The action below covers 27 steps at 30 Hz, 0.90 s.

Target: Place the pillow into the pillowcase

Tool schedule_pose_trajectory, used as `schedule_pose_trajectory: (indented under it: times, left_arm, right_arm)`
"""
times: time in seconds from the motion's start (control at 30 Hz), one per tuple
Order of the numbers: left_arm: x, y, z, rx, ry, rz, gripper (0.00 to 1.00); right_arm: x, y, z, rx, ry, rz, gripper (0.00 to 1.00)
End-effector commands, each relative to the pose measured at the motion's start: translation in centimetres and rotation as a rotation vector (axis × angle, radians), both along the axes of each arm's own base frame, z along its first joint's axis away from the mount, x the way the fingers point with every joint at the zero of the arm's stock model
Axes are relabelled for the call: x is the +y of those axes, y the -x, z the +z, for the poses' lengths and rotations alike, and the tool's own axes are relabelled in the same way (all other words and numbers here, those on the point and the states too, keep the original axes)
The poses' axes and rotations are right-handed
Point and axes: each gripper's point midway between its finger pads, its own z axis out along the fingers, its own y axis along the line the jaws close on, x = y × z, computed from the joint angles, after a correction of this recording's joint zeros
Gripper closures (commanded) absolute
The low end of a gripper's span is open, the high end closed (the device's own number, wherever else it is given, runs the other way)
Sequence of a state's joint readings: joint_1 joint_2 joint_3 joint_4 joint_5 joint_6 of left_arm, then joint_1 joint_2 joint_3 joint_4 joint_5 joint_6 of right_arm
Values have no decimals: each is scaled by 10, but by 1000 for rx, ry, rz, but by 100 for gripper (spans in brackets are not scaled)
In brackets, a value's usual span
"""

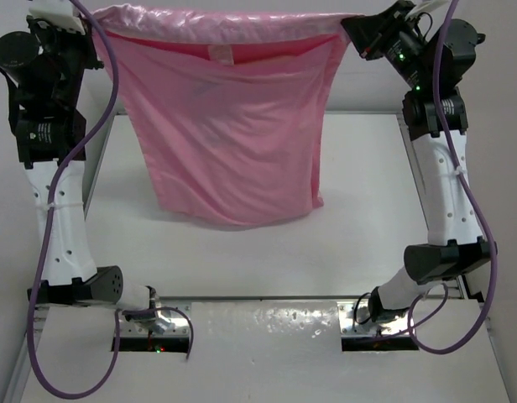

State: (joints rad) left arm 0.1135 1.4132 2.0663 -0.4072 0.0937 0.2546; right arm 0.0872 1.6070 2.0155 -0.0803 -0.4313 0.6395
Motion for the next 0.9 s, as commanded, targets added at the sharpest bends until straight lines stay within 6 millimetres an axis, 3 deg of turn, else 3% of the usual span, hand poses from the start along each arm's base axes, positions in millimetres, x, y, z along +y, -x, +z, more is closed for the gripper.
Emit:
schedule_pose_trajectory:
  times: [0.0, 0.1, 0.2, 0.37, 0.43, 0.47, 0.53, 0.57, 0.6, 0.63, 0.67, 0.73, 0.77, 0.8, 0.87]
  left_arm:
    - [14, 47, 63, -201, -28, 75, 100]
    - [13, 40, 60, -189, -23, 57, 100]
    - [9, 21, 42, -135, -7, 20, 100]
    - [8, -22, -8, 0, 39, -22, 100]
    - [7, -47, -48, 108, 65, -46, 100]
    - [6, -54, -55, 125, 70, -53, 100]
    - [6, -82, -96, 222, 87, -64, 100]
    - [5, -92, -109, 253, 94, -68, 100]
    - [6, -112, -131, 301, 104, -71, 100]
    - [5, -124, -141, 320, 119, -77, 100]
    - [5, -136, -147, 331, 133, -79, 100]
    - [6, -173, -155, 329, 178, -85, 100]
    - [7, -202, -180, 356, 199, -88, 100]
    - [4, -203, -132, 236, 217, -103, 100]
    - [0, -222, -106, 113, 225, -133, 100]
  right_arm:
    - [-13, 60, 85, -253, -26, -24, 100]
    - [-20, 58, 90, -273, -34, -46, 100]
    - [-22, 41, 83, -249, -42, -48, 100]
    - [-15, -12, 36, -110, -73, 8, 100]
    - [-10, -38, 11, -41, -91, 32, 100]
    - [-9, -46, 2, -20, -99, 36, 100]
    - [-9, -65, -11, 8, -125, 42, 100]
    - [-9, -90, -34, 53, -137, 36, 100]
    - [-9, -104, -42, 56, -150, 33, 100]
    - [-11, -111, -35, 43, -180, 30, 100]
    - [-13, -142, -66, 94, -203, 13, 100]
    - [-29, -160, -49, 32, -288, -50, 100]
    - [-34, -180, -62, 24, -311, -80, 100]
    - [-47, -185, -50, -23, -352, -148, 100]
    - [-59, -183, -31, -110, -382, -200, 100]
